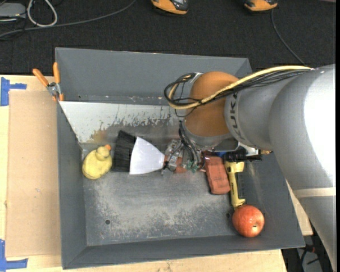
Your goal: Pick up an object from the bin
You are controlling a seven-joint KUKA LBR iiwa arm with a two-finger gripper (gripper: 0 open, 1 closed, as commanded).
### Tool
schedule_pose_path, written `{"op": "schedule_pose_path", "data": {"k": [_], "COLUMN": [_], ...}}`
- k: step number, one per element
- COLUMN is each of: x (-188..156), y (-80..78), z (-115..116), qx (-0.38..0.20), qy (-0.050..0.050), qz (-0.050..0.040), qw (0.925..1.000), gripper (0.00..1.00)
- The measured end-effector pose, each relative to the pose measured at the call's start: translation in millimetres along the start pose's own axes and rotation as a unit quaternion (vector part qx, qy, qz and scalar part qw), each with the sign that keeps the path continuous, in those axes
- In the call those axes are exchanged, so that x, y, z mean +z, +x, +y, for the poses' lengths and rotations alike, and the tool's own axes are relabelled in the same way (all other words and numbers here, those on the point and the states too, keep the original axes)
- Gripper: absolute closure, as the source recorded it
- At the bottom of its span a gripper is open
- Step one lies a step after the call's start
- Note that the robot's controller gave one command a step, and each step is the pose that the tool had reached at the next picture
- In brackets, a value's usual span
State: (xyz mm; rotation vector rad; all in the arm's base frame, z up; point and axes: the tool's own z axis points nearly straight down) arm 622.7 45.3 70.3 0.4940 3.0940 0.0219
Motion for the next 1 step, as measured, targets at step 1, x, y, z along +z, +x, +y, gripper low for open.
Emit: {"op": "schedule_pose_path", "data": {"k": [1], "x": [-0.4], "y": [4.3], "z": [-3.9], "qx": [-0.002], "qy": [-0.001], "qz": [-0.0016], "qw": [1.0000], "gripper": [1.00]}}
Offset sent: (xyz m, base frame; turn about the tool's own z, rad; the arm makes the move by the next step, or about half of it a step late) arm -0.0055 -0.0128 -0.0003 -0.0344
